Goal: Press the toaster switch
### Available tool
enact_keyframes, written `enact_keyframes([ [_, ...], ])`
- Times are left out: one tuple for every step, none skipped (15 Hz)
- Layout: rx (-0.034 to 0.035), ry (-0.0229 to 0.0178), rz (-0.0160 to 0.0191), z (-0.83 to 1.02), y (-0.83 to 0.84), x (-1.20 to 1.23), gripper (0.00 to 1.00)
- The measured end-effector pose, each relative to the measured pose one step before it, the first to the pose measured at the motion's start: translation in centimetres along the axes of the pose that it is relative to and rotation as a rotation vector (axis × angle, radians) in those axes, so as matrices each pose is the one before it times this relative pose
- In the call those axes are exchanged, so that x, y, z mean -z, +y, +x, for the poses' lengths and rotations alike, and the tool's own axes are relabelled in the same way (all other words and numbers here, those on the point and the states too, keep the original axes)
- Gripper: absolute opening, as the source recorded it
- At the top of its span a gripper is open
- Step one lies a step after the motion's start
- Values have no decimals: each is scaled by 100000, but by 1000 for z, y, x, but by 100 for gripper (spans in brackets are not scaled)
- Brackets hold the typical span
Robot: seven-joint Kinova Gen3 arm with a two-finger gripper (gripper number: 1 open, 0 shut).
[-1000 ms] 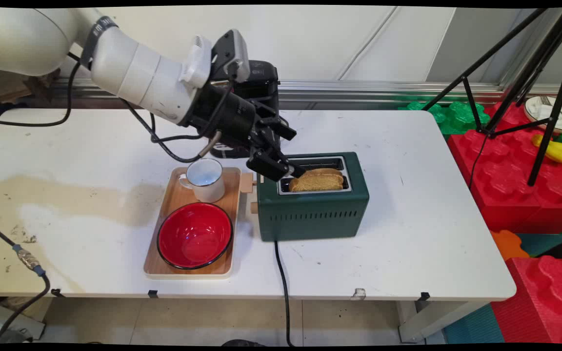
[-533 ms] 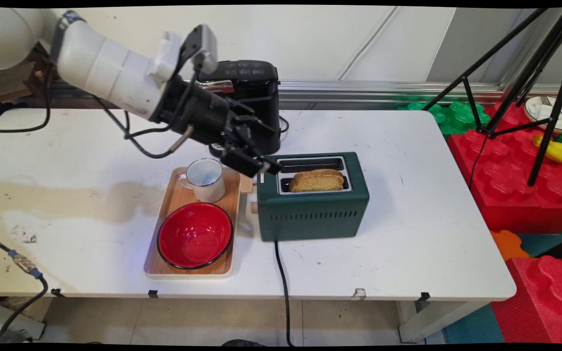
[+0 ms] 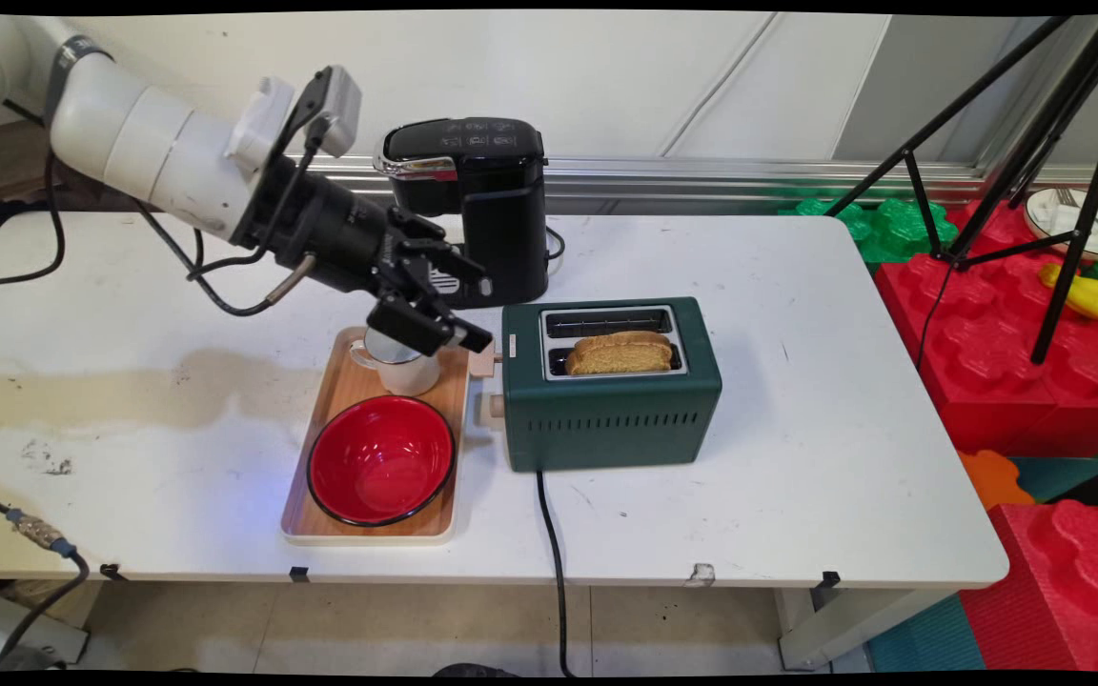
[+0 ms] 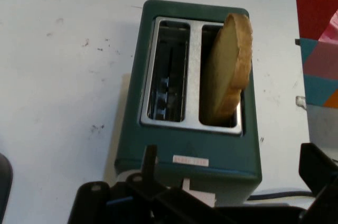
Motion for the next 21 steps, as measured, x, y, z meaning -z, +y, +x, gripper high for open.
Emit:
enact_keyframes([
  [-314, -112, -341, -318, -188, 180, 100],
  [-236, -102, -278, -243, -139, 121, 100],
  [-187, -54, -299, -223, -149, 98, 100],
  [-182, -19, -155, -147, -130, 53, 100],
  [-142, 8, -91, -76, -86, 18, 100],
  [-180, -24, -51, -101, -126, 15, 100],
  [-182, -24, -46, -79, -125, -3, 100],
  [-210, -68, 49, -92, -162, -7, 0],
  [-132, -161, 94, -72, -152, -19, 0],
  [-69, -161, 55, -58, -126, -30, 0],
  [1, -372, 88, -95, -141, -43, 0],
  [2, -432, -68, -92, -114, -79, 0],
  [33, -401, -96, -79, -73, -74, 0],
  [-25, -494, -190, -56, -75, -132, 0],
  [64, -457, -61, -44, -58, -133, 0],
  [203, -476, 8, -39, -80, -173, 0],
  [349, -528, 71, -48, -74, -200, 0],
  [401, -471, 49, -37, -44, -240, 0],
  [392, -359, 36, -37, -29, -213, 0],
  [279, -282, 26, -31, -18, -161, 0],
  [411, -351, 29, -46, -33, -246, 0],
])
